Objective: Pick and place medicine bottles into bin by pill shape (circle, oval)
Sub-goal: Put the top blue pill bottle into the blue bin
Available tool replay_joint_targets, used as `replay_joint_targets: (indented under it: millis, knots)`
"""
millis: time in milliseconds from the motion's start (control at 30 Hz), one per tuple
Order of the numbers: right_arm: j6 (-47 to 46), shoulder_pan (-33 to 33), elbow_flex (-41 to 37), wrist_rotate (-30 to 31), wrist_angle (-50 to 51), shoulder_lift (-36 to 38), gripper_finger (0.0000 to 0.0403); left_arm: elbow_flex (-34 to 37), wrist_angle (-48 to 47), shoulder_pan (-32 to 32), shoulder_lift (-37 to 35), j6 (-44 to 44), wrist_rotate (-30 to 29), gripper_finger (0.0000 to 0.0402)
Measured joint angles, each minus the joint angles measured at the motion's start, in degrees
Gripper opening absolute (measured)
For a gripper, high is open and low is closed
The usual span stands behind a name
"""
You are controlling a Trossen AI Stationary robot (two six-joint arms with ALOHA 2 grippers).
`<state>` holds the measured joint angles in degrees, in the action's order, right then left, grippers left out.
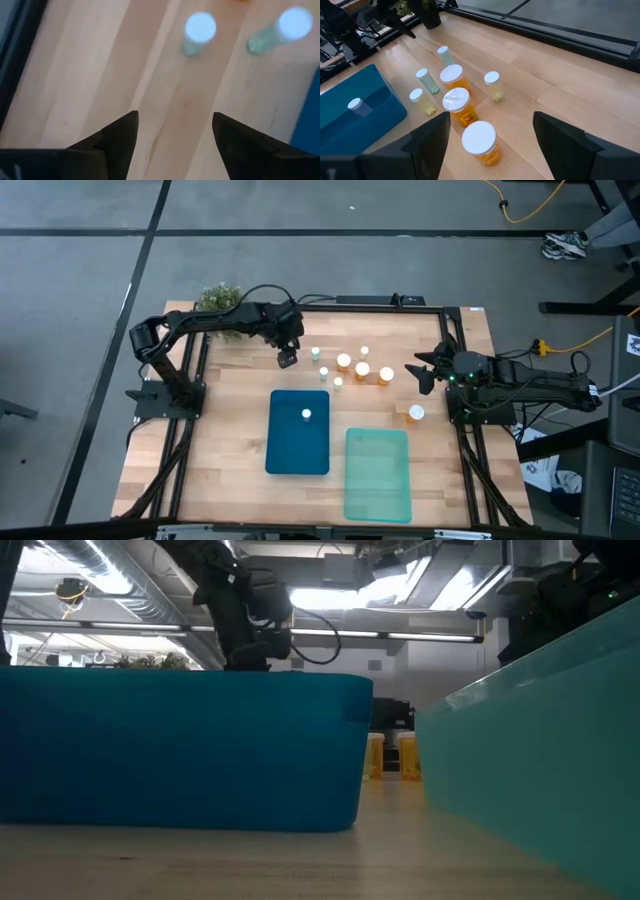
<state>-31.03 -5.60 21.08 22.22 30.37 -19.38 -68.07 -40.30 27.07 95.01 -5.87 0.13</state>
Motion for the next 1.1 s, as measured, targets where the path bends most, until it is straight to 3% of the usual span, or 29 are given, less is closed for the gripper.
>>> replay_joint_targets:
  millis: [233,400,700,1100]
  knots:
    - [0.0,0.0,0.0,0.0,0.0,0.0,0.0287,0.0,4.0,-1.6,7.1,-1.2,-1.5,0.0245]
    - [0.0,0.0,0.0,0.0,0.0,0.0,0.0287,0.0,9.8,-1.6,10.9,-3.3,0.9,0.0245]
    - [0.2,0.0,0.0,0.1,0.0,0.0,0.0287,0.0,19.8,-2.0,12.1,-3.7,4.1,0.0245]
    - [0.1,0.0,0.0,0.1,0.0,0.0,0.0287,0.0,24.7,-3.2,12.1,-3.7,4.5,0.0245]
